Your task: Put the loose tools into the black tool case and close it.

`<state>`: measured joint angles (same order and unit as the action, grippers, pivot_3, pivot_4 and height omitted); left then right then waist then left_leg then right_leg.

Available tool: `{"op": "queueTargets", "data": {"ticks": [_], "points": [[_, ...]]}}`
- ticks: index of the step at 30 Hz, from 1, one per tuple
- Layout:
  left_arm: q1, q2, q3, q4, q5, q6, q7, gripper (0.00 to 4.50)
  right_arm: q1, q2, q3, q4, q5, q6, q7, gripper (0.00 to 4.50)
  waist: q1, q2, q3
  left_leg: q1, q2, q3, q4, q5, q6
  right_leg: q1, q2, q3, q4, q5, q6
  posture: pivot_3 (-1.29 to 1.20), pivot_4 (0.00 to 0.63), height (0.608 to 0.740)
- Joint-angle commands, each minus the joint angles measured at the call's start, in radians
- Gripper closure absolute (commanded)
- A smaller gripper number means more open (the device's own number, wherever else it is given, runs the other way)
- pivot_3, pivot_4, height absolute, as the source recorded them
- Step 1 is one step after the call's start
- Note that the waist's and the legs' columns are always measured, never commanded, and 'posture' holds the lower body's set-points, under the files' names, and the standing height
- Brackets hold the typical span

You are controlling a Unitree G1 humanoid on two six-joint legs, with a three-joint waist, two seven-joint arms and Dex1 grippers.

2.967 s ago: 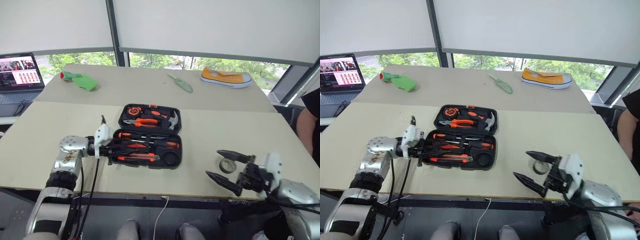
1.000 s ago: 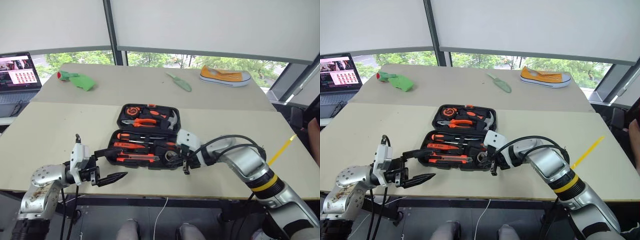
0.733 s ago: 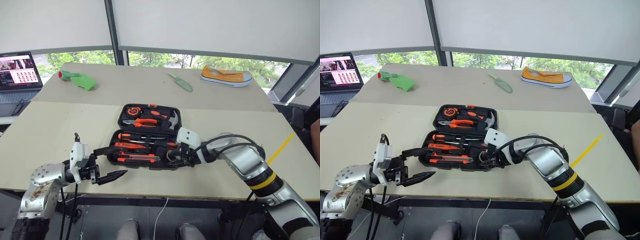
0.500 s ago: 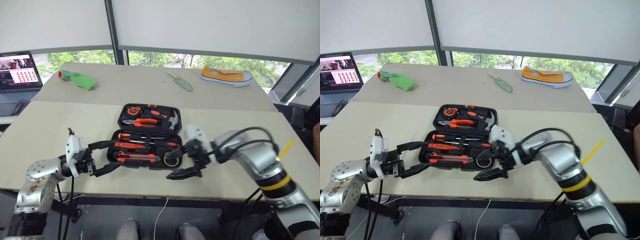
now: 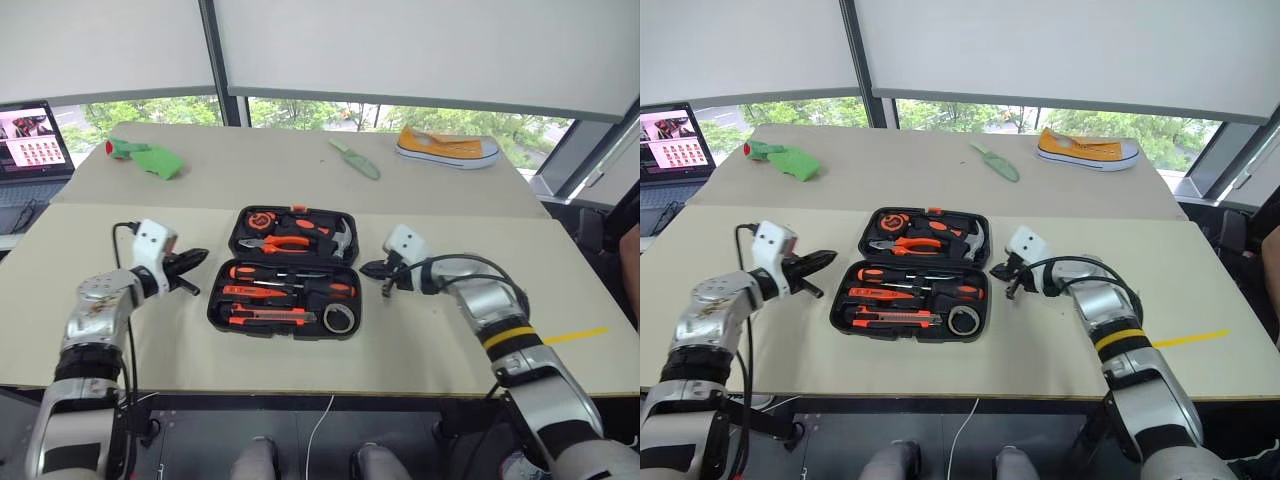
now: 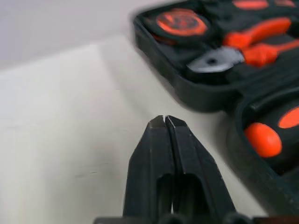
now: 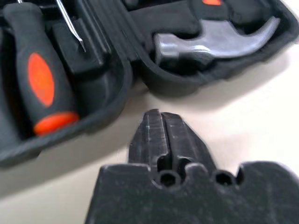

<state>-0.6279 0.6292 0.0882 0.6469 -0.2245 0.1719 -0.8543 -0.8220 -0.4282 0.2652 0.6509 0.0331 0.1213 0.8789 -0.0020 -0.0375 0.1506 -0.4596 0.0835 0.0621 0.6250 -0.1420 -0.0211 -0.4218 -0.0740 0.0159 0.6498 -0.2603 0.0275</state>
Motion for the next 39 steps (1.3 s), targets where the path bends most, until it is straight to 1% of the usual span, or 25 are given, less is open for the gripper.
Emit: {"op": "queueTargets", "data": {"ticks": [1,3,5,9,11,13,17,18,20,21,23,24,25,26,27,28,30,31,32,36,39], "points": [[-0.050,-0.008,-0.028,0.028,0.020,-0.030,-0.064,4.50,-0.039,0.021,-0.017,0.065,-0.021,-0.101,0.011,4.45,0.002,0.000,0.000,0.000,0.000,0.000,0.000,0.000,0.000,0.000,0.000,0.000,0.000,0.000,0.000,0.00,0.150,0.740],[-0.058,-0.019,-0.040,0.032,0.016,-0.050,-0.112,4.50,-0.026,0.023,-0.023,0.037,-0.005,-0.108,0.054,4.45,0.002,0.000,0.000,0.000,0.000,0.000,0.000,0.000,0.000,0.000,0.000,0.000,0.000,0.000,0.000,0.00,0.150,0.740],[-0.046,-0.033,-0.047,-0.002,-0.015,-0.067,-0.208,4.50,0.009,0.008,-0.026,-0.035,0.012,-0.089,0.099,4.45,0.003,0.000,0.000,0.000,0.000,0.000,0.001,0.000,0.000,0.000,0.000,0.000,0.000,0.000,0.000,0.00,0.150,0.740],[0.006,-0.026,-0.058,-0.083,-0.030,-0.028,-0.289,4.50,0.119,-0.046,-0.034,-0.240,0.052,0.009,0.171,4.45,0.011,0.000,0.000,-0.001,0.000,0.000,0.000,0.000,0.000,0.000,-0.001,0.000,-0.001,0.000,0.001,0.00,0.150,0.740],[0.047,-0.017,-0.057,-0.138,-0.031,-0.008,-0.296,4.50,0.185,-0.074,-0.047,-0.353,0.066,0.066,0.175,4.45,0.011,0.000,0.000,-0.001,0.000,0.000,0.000,-0.001,0.000,0.000,-0.001,0.000,-0.001,0.000,0.001,0.00,0.150,0.740],[0.081,-0.011,-0.045,-0.172,-0.035,0.017,-0.286,4.50,0.232,-0.092,-0.061,-0.423,0.069,0.096,0.165,4.45,0.011,0.000,0.000,-0.001,0.000,0.000,0.000,-0.001,0.000,0.000,-0.001,0.000,-0.001,0.000,0.001,0.00,0.150,0.740],[0.120,0.000,0.005,-0.238,-0.073,0.128,-0.237,4.50,0.271,-0.103,-0.123,-0.433,0.058,0.057,0.095,4.45,0.008,0.000,0.000,0.000,0.000,0.000,0.002,0.000,0.000,0.000,-0.001,0.000,0.001,0.000,0.001,0.00,0.150,0.740],[0.123,0.013,0.010,-0.247,-0.070,0.151,-0.223,4.24,0.279,-0.114,-0.143,-0.449,0.075,0.115,0.093,4.49,0.008,0.000,0.000,0.000,0.000,0.000,0.003,0.000,-0.001,0.000,-0.001,0.000,0.002,0.000,0.001,0.00,0.150,0.740],[0.122,0.043,0.030,-0.258,-0.086,0.181,-0.232,3.75,0.291,-0.138,-0.175,-0.487,0.108,0.155,0.110,3.87,0.008,0.000,0.000,0.000,0.000,-0.001,0.004,0.001,-0.001,0.000,-0.001,0.000,0.005,0.000,0.001,0.00,0.150,0.740],[0.120,0.055,0.040,-0.262,-0.099,0.198,-0.243,3.43,0.296,-0.151,-0.182,-0.507,0.120,0.175,0.121,3.70,0.007,0.000,0.000,0.000,0.000,-0.001,0.005,0.001,-0.001,0.000,-0.001,0.000,0.005,0.000,0.001,0.00,0.150,0.740],[0.098,0.086,0.062,-0.262,-0.118,0.289,-0.226,2.69,0.290,-0.162,-0.220,-0.560,0.179,0.266,0.122,3.03,0.007,0.000,0.000,0.001,0.000,-0.001,0.005,0.001,-0.001,0.000,-0.001,0.000,0.006,0.000,0.001,0.00,0.150,0.740],[0.078,0.110,0.054,-0.261,-0.113,0.395,-0.193,2.32,0.277,-0.180,-0.226,-0.600,0.178,0.426,0.078,2.65,0.007,0.000,0.000,0.001,0.000,-0.001,0.005,0.001,-0.001,0.000,-0.001,0.000,0.007,0.000,0.001,0.00,0.150,0.740],[0.057,0.133,0.037,-0.257,-0.098,0.483,-0.167,2.00,0.256,-0.210,-0.203,-0.632,0.138,0.572,0.037,2.30,0.006,0.000,0.001,0.001,0.000,-0.001,0.005,0.001,-0.001,0.000,-0.001,0.000,0.007,0.000,0.001,0.00,0.150,0.740],[0.034,0.143,0.030,-0.254,-0.108,0.542,-0.170,1.68,0.219,-0.218,-0.195,-0.651,0.150,0.726,0.014,2.02,0.005,0.000,0.001,0.001,0.000,-0.001,0.005,0.001,-0.001,0.000,-0.001,0.000,0.007,0.000,0.001,0.00,0.150,0.740],[0.010,0.147,0.026,-0.251,-0.120,0.584,-0.179,1.30,0.185,-0.205,-0.211,-0.663,0.191,0.830,0.001,1.63,0.005,0.000,0.001,0.001,0.000,-0.001,0.005,0.001,-0.001,0.000,-0.001,0.001,0.008,0.000,0.001,0.00,0.150,0.740],[-0.022,0.141,0.028,-0.245,-0.140,0.632,-0.181,1.05,0.146,-0.195,-0.217,-0.664,0.223,0.903,0.000,1.36,0.005,0.000,0.001,0.001,0.000,-0.001,0.006,0.001,-0.001,0.000,-0.001,0.001,0.009,0.000,0.001,0.00,0.150,0.740],[-0.094,0.111,0.042,-0.210,-0.157,0.705,-0.146,0.24,0.075,-0.164,-0.229,-0.633,0.254,1.020,-0.027,0.59,0.005,0.000,0.001,0.001,0.000,-0.001,0.006,0.001,-0.001,-0.001,-0.001,0.001,0.010,0.000,0.000,0.00,0.150,0.740],[-0.130,0.096,0.035,-0.183,-0.150,0.730,-0.126,0.02,0.038,-0.144,-0.232,-0.591,0.247,1.058,-0.057,0.34,0.005,0.000,0.001,0.001,0.000,-0.002,0.007,0.001,-0.001,-0.001,-0.001,0.001,0.011,0.000,0.000,0.00,0.150,0.740],[-0.151,0.088,0.028,-0.165,-0.143,0.744,-0.114,0.00,0.015,-0.129,-0.235,-0.563,0.245,1.082,-0.081,0.08,0.005,0.000,0.001,0.001,0.000,-0.002,0.007,0.001,-0.001,-0.001,0.000,0.000,0.011,-0.001,0.000,0.00,0.150,0.740],[-0.237,0.040,-0.044,-0.076,-0.081,0.739,-0.073,0.00,-0.088,-0.062,-0.239,-0.411,0.240,1.111,-0.144,0.08,0.005,0.000,0.001,0.001,-0.001,-0.002,0.007,0.002,-0.001,-0.001,-0.001,0.001,0.012,-0.001,0.000,0.00,0.150,0.740],[-0.279,0.017,-0.067,-0.009,-0.043,0.711,-0.029,0.00,-0.125,-0.038,-0.219,-0.319,0.222,1.084,-0.177,0.08,0.004,0.000,0.001,0.000,-0.001,-0.002,0.006,0.002,0.000,-0.002,-0.001,0.001,0.012,-0.001,0.000,0.00,0.150,0.740]]}}
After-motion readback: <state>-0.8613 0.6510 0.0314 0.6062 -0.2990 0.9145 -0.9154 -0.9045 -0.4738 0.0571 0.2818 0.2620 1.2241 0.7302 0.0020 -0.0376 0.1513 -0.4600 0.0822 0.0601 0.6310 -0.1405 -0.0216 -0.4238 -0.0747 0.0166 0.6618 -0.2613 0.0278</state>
